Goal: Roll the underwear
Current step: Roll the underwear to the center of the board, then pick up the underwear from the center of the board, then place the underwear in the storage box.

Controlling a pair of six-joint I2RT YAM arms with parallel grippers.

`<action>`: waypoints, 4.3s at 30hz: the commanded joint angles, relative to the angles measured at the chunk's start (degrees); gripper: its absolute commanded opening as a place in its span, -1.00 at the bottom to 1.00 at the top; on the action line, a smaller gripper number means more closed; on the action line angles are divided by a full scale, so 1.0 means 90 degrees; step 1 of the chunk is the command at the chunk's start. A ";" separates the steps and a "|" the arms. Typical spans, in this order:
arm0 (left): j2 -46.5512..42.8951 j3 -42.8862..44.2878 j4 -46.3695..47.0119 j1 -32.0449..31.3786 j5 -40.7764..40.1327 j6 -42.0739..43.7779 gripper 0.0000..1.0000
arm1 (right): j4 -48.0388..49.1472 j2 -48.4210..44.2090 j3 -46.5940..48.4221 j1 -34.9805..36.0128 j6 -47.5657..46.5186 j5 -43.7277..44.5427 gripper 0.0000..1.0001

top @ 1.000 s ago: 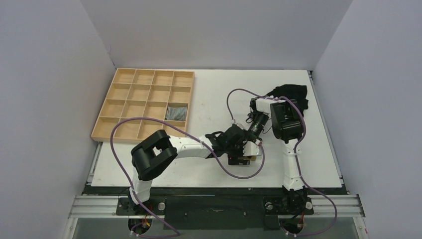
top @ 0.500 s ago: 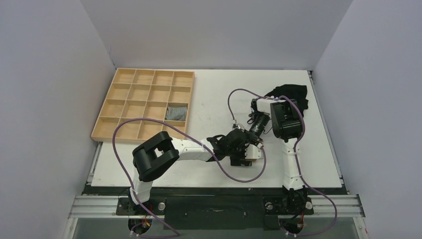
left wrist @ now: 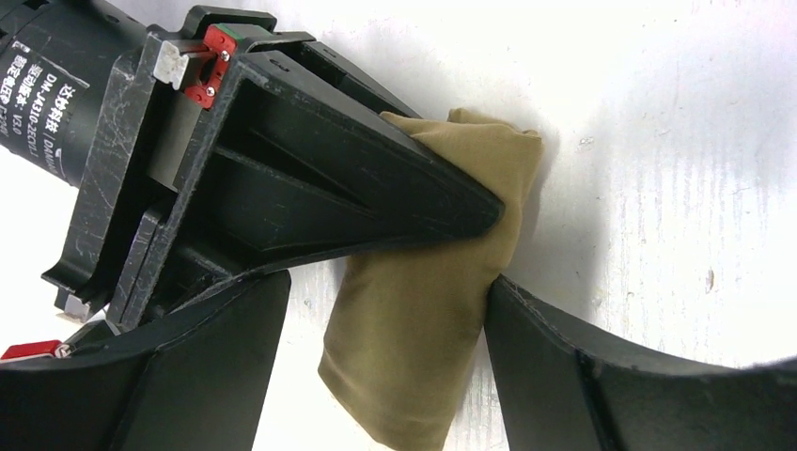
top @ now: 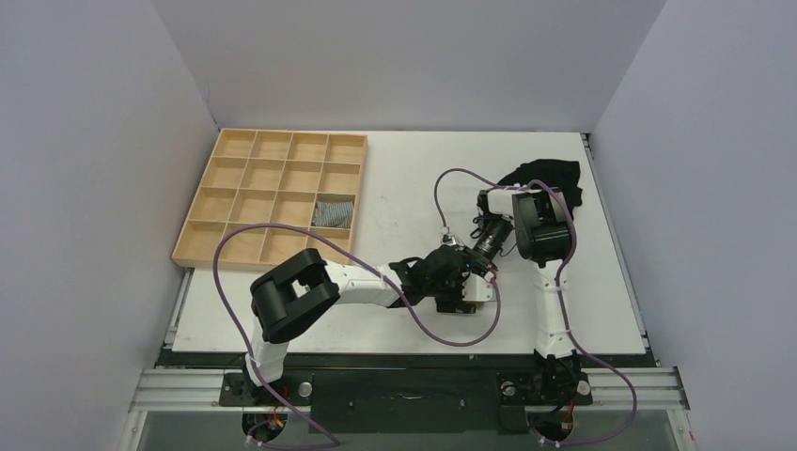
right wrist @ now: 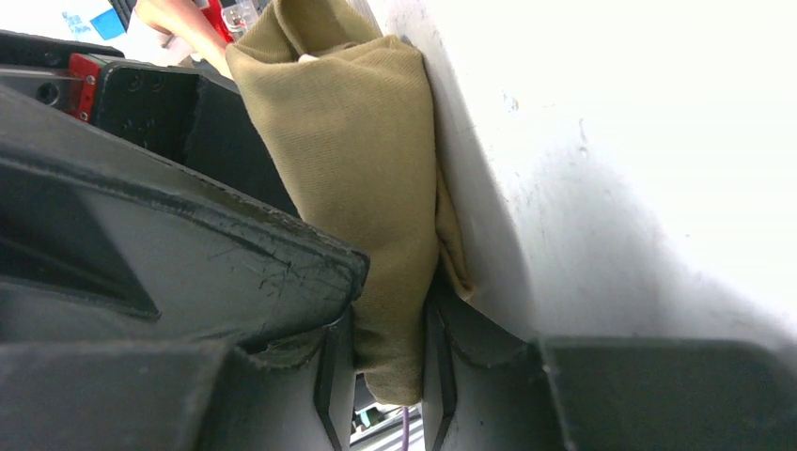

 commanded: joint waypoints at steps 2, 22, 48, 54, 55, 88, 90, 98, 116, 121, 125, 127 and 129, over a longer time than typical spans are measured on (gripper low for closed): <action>0.0158 -0.0428 -0.0406 0.0132 0.0085 0.0108 0.46 | 0.0598 -0.0190 -0.0196 -0.0089 -0.0421 -0.0151 -1.00; 0.0237 -0.0306 -0.1572 0.0269 0.0551 0.0765 0.17 | 0.0598 -0.0335 -0.0153 -0.0183 -0.0386 -0.0229 -1.00; 0.1055 0.0616 -0.2607 0.0372 0.1531 0.0710 0.17 | 0.0597 -0.0490 0.0014 -0.0162 -0.0344 -0.0323 -1.00; 0.1173 0.0678 -0.2761 0.0346 0.1665 0.0688 0.09 | 0.0592 -0.0527 0.0064 -0.0163 -0.0329 -0.0384 -1.00; 0.1190 0.0700 -0.2785 0.0345 0.1671 0.0686 0.07 | 0.0600 -0.0533 0.0069 -0.0163 -0.0328 -0.0389 -1.00; 0.0193 0.0252 -0.2703 0.1023 0.1567 0.0556 -1.00 | 0.0685 -0.1527 0.0217 -0.0667 0.0019 0.0231 0.10; 0.0049 0.0212 -0.2618 0.1115 0.1562 0.0525 -1.00 | 0.0761 -0.1660 0.0240 -0.0725 0.0089 0.0301 0.11; -0.0627 0.0065 -0.2173 0.1616 0.1465 0.0238 -1.00 | 0.0948 -0.1951 0.0289 -0.0948 0.0302 0.0370 0.12; -0.2033 0.0015 -0.1187 0.2701 0.0999 -0.0779 -1.00 | 0.1178 -0.1978 -0.0129 -0.0973 0.0298 0.0114 0.13; -0.2423 -0.0115 -0.1018 0.2814 0.0318 -0.0807 -1.00 | 0.1202 -0.1980 -0.0141 -0.0974 0.0287 0.0070 0.14; -0.2745 -0.0248 -0.0982 0.3022 -0.0331 -0.0794 -1.00 | 0.1352 -0.2054 -0.0184 -0.0973 0.0420 0.0022 0.15; -0.2949 -0.0363 -0.1000 0.3155 -0.0680 -0.0798 -1.00 | 0.1662 -0.2198 -0.0304 -0.0964 0.0710 0.0021 0.15; -0.3211 -0.0551 -0.0991 0.3316 -0.0882 -0.0789 -1.00 | 0.2083 -0.2422 -0.0494 -0.0943 0.1047 0.0089 0.19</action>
